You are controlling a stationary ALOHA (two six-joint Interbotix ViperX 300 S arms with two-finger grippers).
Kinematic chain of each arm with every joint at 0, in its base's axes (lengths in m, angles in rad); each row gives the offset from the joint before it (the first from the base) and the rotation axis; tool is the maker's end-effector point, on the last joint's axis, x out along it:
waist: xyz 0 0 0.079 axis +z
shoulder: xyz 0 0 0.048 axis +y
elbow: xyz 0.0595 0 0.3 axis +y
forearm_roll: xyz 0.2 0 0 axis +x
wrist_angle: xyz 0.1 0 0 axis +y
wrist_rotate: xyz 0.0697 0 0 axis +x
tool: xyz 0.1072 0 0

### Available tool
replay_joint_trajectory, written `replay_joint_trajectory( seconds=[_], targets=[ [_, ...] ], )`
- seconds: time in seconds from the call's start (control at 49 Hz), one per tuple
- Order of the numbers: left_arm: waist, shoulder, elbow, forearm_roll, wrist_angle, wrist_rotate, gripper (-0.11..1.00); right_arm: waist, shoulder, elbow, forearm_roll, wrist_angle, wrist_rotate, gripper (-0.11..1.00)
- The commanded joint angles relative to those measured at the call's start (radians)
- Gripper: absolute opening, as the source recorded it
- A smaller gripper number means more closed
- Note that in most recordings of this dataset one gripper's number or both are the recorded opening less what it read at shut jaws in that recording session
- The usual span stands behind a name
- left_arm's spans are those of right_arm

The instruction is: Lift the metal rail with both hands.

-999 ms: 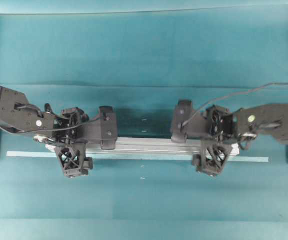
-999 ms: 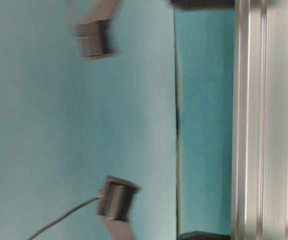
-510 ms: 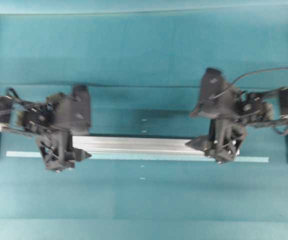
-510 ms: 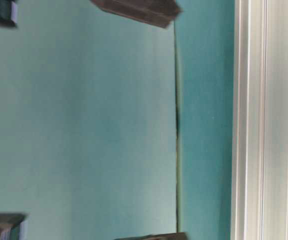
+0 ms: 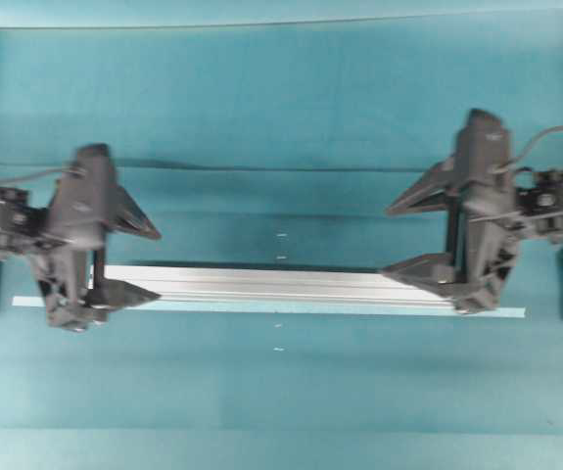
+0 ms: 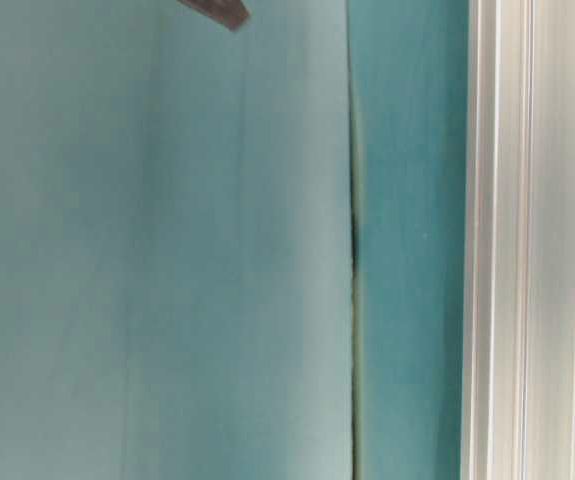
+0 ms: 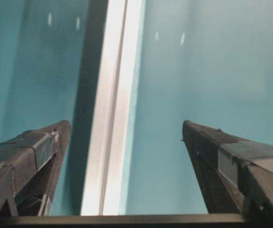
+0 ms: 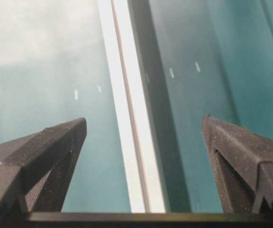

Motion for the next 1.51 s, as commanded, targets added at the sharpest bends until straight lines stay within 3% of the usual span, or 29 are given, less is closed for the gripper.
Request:
replay_joint_trajectory(
  seconds=[0.0, 0.652, 0.938, 1.203, 1.488],
  targets=[
    [0.002, -0.048, -0.002, 0.0, -0.015, -0.002, 0.98, -0.003, -0.038, 0.008, 0.0, -0.011, -0.002, 0.99],
    [0.023, -0.39, 0.072, 0.0, -0.064, -0.003, 0.96, -0.026, -0.419, 0.103, 0.0, -0.006, 0.0, 0.99],
    [0.023, -0.446, 0.067, 0.0, -0.101, -0.003, 0.96, -0.026, -0.443, 0.12, 0.0, -0.014, 0.0, 0.99],
    [0.018, -0.431, 0.071, 0.0, -0.195, -0.003, 0.96, -0.026, -0.442, 0.121, 0.002, -0.028, 0.0, 0.99],
    [0.018, -0.416, 0.072, 0.0, -0.213, -0.003, 0.96, -0.026, -0.445, 0.121, 0.005, -0.029, 0.0, 0.99]
  ],
)
